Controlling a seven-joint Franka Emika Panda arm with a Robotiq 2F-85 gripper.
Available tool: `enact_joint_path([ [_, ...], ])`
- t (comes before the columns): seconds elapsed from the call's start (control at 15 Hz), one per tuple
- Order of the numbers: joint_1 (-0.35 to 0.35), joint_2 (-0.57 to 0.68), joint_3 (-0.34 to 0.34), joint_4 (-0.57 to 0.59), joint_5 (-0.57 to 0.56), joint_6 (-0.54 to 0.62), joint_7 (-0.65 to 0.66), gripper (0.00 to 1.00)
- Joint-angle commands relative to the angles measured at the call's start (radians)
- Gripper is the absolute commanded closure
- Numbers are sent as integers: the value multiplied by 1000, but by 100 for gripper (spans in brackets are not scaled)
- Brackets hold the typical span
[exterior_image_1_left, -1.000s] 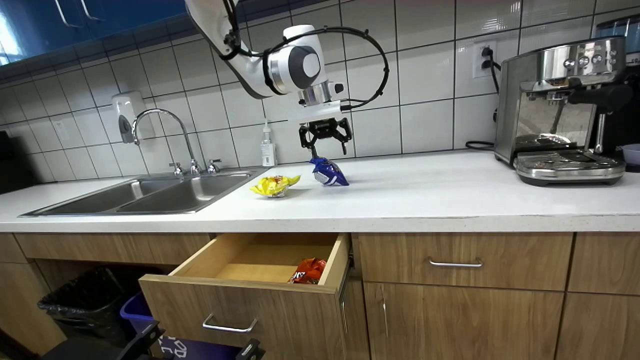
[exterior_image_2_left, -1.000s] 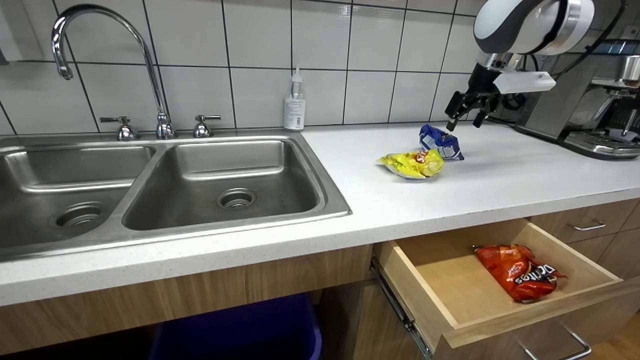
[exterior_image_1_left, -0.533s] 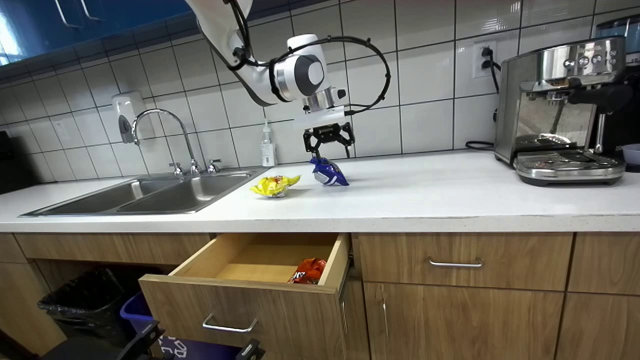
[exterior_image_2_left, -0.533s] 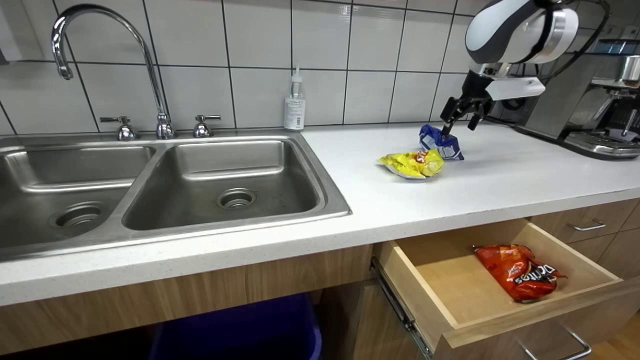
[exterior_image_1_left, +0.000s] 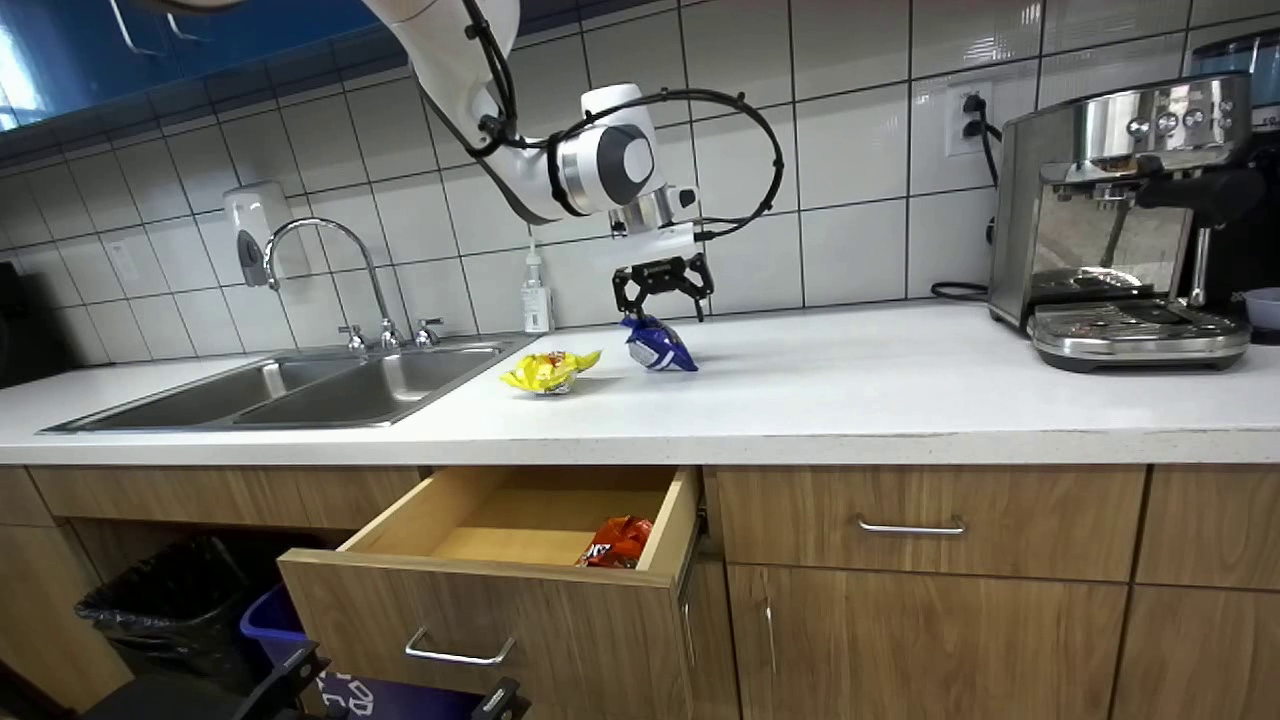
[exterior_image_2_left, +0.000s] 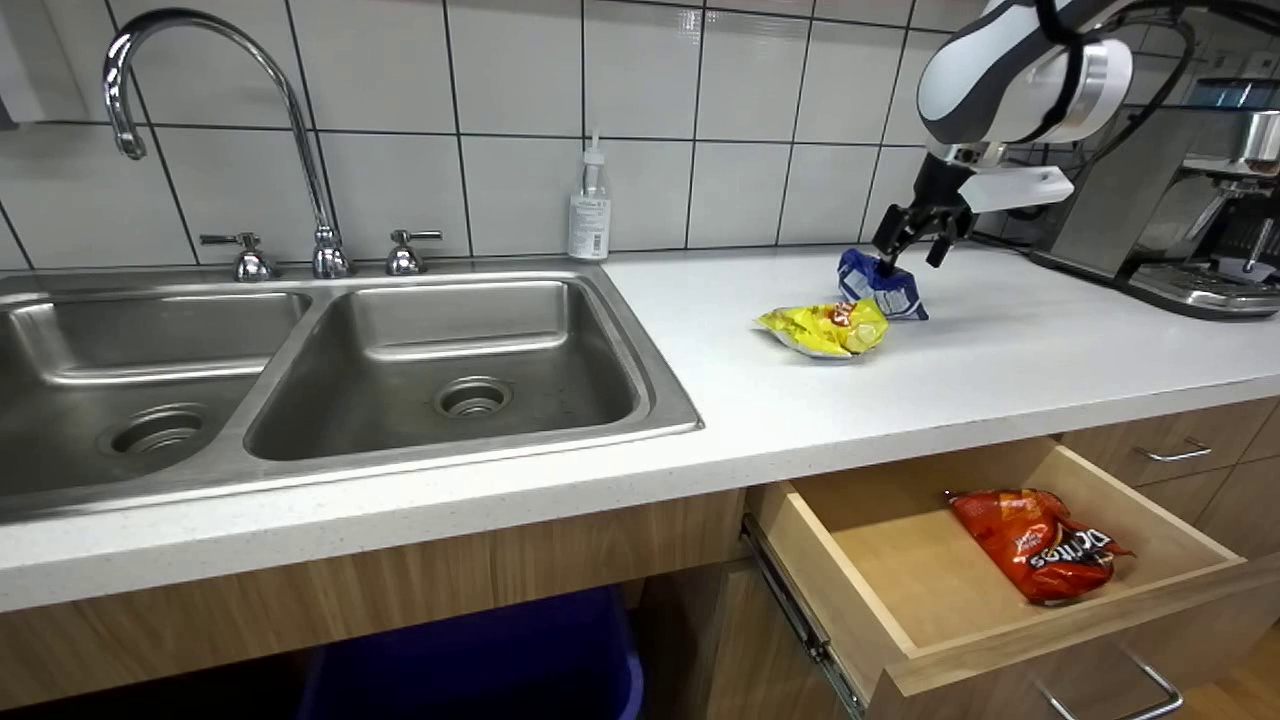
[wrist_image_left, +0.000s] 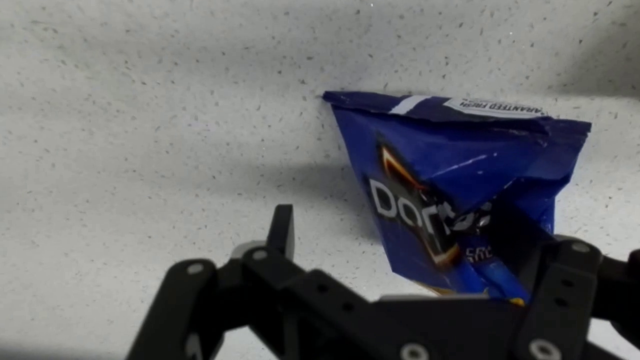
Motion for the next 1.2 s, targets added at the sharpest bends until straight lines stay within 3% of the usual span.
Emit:
enact_joint_path([
  [0.0,-13,30,12,62,-27,-37,18,0],
  [0.87,-16,29,10,61,-27,-42,20,0],
  [0.93,-17,29,10,61,-26,-40,19,25],
  [1.0,-17,29,11,60,-26,-39,18,26],
  [1.13,-16,29,10,60,-28,-38,18,42],
])
